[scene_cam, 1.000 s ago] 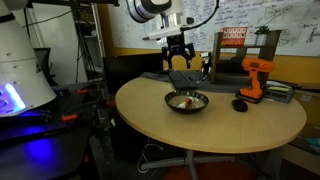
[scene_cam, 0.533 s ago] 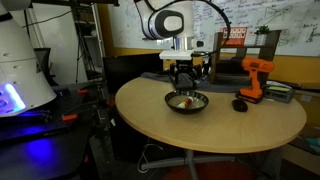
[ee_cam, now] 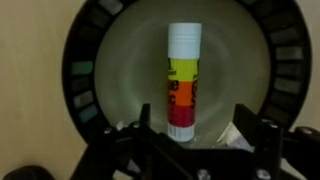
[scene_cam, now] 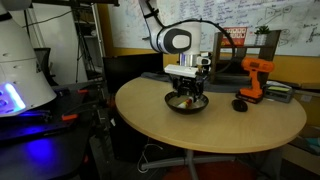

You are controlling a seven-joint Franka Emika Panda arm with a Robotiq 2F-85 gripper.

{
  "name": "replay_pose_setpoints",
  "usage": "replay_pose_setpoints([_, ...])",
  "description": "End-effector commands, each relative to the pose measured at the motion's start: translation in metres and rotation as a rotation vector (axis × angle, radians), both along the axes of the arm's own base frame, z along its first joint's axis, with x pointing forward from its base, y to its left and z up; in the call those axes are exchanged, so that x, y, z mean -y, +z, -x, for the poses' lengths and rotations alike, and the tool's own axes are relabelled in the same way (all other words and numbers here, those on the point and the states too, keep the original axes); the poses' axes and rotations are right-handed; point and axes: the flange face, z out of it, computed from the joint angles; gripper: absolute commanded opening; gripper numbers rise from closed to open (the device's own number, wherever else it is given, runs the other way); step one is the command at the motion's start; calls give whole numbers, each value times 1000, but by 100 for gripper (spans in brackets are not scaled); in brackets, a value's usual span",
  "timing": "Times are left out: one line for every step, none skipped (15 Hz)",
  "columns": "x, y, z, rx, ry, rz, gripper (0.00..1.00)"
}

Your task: Pick up the object from the bowl and put it on the table

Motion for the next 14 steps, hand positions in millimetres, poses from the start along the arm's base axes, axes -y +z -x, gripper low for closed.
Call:
replay_pose_setpoints([2, -6, -9, -35, 19, 15, 61])
replay_pose_setpoints([2, -7, -11, -36, 21, 17, 54])
replay_pose_setpoints([2, -8, -12, -41, 24, 16, 45])
replay_pose_setpoints([2, -9, -12, -47, 28, 14, 38])
replay_pose_setpoints([2, -10, -13, -55, 24, 15, 31])
replay_pose_setpoints([2, -11, -13, -64, 25, 15, 23])
replay_pose_setpoints([2, -12, -13, -72, 25, 13, 16])
replay_pose_setpoints([2, -11, -13, -70, 26, 3, 8])
replay_pose_setpoints([1, -9, -13, -59, 31, -14, 8])
replay_pose_setpoints([-2, -2, -13, -41, 51, -30, 8])
replay_pose_setpoints([-6, 5, -12, -18, 80, -47, 8])
replay_pose_setpoints([-13, 17, -10, -4, 113, -65, 8])
replay_pose_setpoints([-19, 29, -8, -6, 142, -72, 8])
replay_pose_setpoints([-26, 42, -6, -15, 158, -74, 8])
